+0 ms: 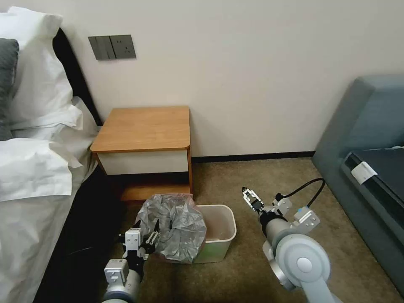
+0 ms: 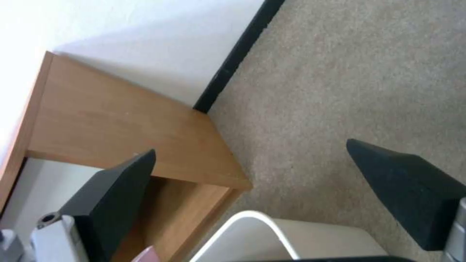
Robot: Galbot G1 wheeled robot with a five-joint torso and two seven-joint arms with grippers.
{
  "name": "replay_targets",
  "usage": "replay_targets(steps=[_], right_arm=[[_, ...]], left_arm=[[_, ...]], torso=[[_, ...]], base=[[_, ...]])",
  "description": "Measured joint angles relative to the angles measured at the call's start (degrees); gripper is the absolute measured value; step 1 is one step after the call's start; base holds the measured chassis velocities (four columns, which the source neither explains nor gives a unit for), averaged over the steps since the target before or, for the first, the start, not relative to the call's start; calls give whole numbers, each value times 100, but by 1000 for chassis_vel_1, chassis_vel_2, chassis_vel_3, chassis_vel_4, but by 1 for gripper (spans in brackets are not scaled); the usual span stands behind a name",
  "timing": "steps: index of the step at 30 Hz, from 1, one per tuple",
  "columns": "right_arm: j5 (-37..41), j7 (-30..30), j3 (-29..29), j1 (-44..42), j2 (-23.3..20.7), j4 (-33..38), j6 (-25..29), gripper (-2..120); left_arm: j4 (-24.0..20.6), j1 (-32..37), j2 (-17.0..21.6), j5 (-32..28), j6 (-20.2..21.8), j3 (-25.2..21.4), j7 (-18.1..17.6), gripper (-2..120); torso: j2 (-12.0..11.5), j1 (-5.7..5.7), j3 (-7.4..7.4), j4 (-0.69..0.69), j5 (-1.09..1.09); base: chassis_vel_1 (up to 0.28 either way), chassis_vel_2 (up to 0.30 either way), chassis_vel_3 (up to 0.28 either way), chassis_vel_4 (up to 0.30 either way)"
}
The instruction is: Pick up the garbage bag from the table and place it over the trash can.
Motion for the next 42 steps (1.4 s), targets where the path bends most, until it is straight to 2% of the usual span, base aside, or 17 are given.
replay_targets(steps=[5, 34, 42], right_arm=[[-66, -6, -68, -31, 68, -29, 44, 100], [-139, -15, -153, -27, 22, -98, 111, 100], [-163, -20, -161, -12, 2, -161, 142, 100]], left_arm=[[90, -55, 39, -27, 27, 19, -11, 69], [280, -289, -51, -87, 203, 338, -73, 68], [302, -509, 23, -346, 455, 384, -207, 68]], torso=[[0, 0, 0, 0, 0], [0, 0, 0, 0, 0], [0, 0, 0, 0, 0]], base=[[0, 0, 0, 0], [0, 0, 0, 0], [0, 0, 0, 0]])
